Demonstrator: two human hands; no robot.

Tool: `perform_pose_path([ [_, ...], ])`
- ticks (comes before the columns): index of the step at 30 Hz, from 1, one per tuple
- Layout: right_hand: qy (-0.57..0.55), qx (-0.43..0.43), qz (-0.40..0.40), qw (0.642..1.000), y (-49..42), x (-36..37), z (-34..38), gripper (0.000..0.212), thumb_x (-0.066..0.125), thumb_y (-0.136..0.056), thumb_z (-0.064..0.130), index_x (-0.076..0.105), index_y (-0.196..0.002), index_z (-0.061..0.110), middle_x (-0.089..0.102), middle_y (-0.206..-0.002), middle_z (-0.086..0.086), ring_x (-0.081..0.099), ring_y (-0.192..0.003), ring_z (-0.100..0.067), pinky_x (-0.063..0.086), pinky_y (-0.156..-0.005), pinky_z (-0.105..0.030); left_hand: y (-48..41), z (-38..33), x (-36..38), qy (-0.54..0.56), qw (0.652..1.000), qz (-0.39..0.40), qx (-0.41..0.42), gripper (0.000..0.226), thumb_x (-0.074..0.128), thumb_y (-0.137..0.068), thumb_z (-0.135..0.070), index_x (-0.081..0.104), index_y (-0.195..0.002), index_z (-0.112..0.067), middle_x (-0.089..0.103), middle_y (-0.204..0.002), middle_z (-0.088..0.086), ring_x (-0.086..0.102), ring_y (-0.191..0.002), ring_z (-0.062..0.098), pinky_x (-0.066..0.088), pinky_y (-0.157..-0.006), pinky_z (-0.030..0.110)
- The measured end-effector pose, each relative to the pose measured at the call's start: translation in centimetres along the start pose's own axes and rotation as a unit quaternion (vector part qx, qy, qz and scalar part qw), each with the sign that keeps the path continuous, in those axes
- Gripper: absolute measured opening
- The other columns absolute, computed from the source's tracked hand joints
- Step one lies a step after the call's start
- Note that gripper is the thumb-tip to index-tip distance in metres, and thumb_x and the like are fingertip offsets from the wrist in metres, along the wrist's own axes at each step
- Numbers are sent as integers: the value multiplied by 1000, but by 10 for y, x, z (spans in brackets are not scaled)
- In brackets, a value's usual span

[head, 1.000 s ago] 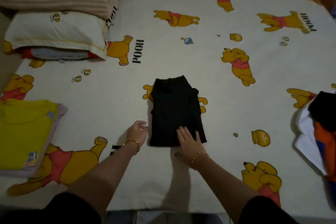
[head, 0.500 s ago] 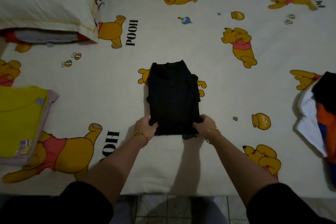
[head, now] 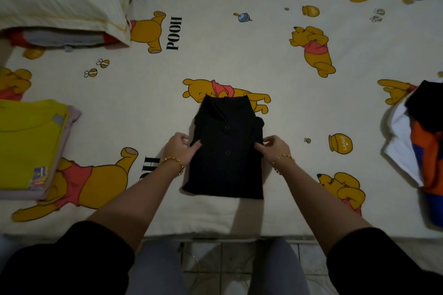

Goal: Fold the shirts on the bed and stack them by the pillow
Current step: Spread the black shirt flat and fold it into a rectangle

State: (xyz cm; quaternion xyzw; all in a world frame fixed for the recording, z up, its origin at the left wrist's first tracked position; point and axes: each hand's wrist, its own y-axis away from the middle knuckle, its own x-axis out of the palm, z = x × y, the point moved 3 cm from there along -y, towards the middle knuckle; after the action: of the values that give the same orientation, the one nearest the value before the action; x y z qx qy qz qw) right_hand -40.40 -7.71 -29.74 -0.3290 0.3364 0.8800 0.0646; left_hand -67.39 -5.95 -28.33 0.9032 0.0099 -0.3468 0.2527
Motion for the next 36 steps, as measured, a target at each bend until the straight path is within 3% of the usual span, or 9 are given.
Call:
perform_pose_path([
  [5,-69,17,-3,997,0,11,7,13,62,-88,25,63,-91,12,63,-93,-7,60,-97,-26,42,-79,-28,-4,-13,14,79,995,13,-58,22,50,-95,-17,57,-112,-5,59,-102,8,55,-97,22,40,-81,26],
  [9,-215,71,17,974,0,14,4,12,52,-93,20,57,-83,16,61,-91,-7,57,-93,-26,50,-90,-42,-8,-10,20,186,973,59,-122,24,47,-96,-21,55,-114,-7,59,-115,13,56,-107,30,45,-97,38],
  [12,-161,101,33,981,-3,15,-3,15,48,-93,22,60,-93,13,62,-101,-12,57,-96,-28,49,-94,-48,-13,-5,21,117,984,73,-109,30,46,-95,-35,60,-92,-9,63,-96,13,58,-89,27,47,-80,32],
  [16,-117,83,3,990,-16,9,8,37,37,-98,33,62,-98,5,56,-94,-11,51,-88,-25,44,-82,-35,-26,-16,18,25,997,28,-63,41,40,-99,-36,52,-69,-11,51,-69,4,48,-69,20,32,-53,26],
  [18,-123,79,3,989,-26,8,16,46,34,-99,40,60,-96,3,55,-92,-11,50,-88,-25,39,-79,-34,-38,-22,21,32,996,48,-71,41,38,-99,-38,57,-77,-8,52,-71,3,51,-75,21,35,-56,26],
  [23,-126,91,26,988,-56,12,25,44,49,-92,46,60,-99,4,60,-97,-11,55,-92,-26,42,-78,-34,-70,-28,27,71,986,91,-118,57,42,-93,-54,61,-114,-4,62,-108,14,58,-98,29,46,-89,34],
  [26,-117,32,-22,992,-65,8,35,26,54,-94,27,58,-112,7,60,-100,-8,57,-95,-25,43,-78,-30,-78,-45,25,91,993,66,-46,37,49,-97,-30,58,-123,-6,63,-117,12,57,-95,22,42,-80,27],
  [29,-139,-33,-75,987,-69,0,48,21,51,-96,18,58,-114,12,62,-93,-7,56,-80,-20,44,-72,-27,-82,-62,21,90,995,33,21,32,46,-99,-23,55,-126,-9,62,-119,7,56,-106,21,40,-83,26],
  [36,-121,55,-64,989,-48,7,26,30,51,-96,32,49,-114,10,62,-114,-12,57,-99,-26,45,-87,-36,-56,-35,19,59,997,-4,-57,39,52,-94,-39,52,-121,-12,60,-117,5,53,-94,17,38,-74,25],
])
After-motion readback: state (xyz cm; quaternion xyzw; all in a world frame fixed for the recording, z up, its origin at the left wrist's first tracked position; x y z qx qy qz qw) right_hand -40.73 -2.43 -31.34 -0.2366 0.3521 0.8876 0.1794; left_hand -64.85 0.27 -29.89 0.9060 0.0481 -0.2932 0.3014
